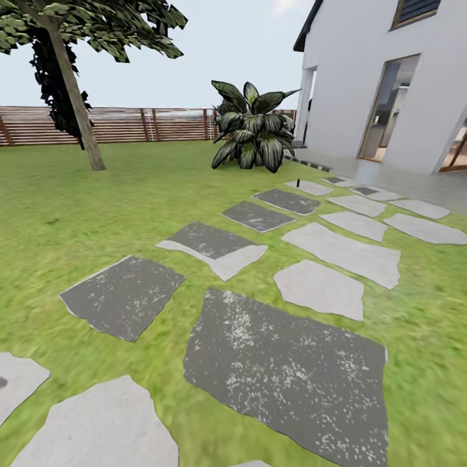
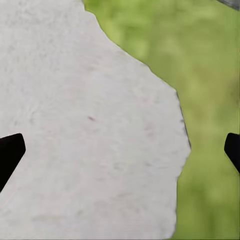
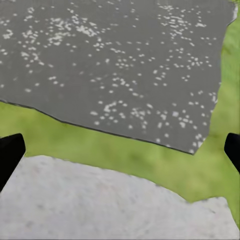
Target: Pick up the pesticide atomizer in the garden and spray insectifuge to fully cover both potted plants in the garden.
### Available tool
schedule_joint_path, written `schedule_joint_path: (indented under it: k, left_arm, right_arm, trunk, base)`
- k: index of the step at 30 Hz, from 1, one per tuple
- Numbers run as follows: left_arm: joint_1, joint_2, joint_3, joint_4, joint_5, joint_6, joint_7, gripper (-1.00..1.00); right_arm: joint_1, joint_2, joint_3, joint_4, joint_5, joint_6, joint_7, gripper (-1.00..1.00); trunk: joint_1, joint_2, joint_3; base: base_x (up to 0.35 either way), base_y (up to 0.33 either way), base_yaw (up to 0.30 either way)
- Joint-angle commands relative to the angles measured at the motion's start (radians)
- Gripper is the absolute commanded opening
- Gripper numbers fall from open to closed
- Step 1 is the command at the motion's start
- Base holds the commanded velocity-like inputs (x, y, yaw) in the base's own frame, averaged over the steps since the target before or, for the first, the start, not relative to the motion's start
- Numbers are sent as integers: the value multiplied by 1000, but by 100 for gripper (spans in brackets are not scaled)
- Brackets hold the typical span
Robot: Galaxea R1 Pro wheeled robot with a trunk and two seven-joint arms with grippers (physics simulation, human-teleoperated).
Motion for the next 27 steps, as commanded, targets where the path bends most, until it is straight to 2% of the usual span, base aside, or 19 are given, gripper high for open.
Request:
schedule_joint_path:
  k: [1,6,15,27]
  left_arm:
    - [-1,0,2,1,1,-3,0,100]
    - [-1,-1,2,1,0,-3,0,100]
    - [-1,-1,2,1,0,-3,0,100]
    - [-1,-1,1,1,0,-3,-1,100]
  right_arm:
    - [0,0,0,1,0,-3,-2,100]
    - [0,0,0,1,0,-3,-2,100]
    - [0,0,0,2,0,-3,-2,100]
    - [0,0,0,3,2,-3,-2,100]
  trunk:
    - [0,0,-1]
    - [0,0,-1]
    - [0,0,-1]
    - [0,0,-1]
  base:
    - [334,0,0]
    - [334,0,-13]
    - [334,0,-186]
    - [334,0,-12]
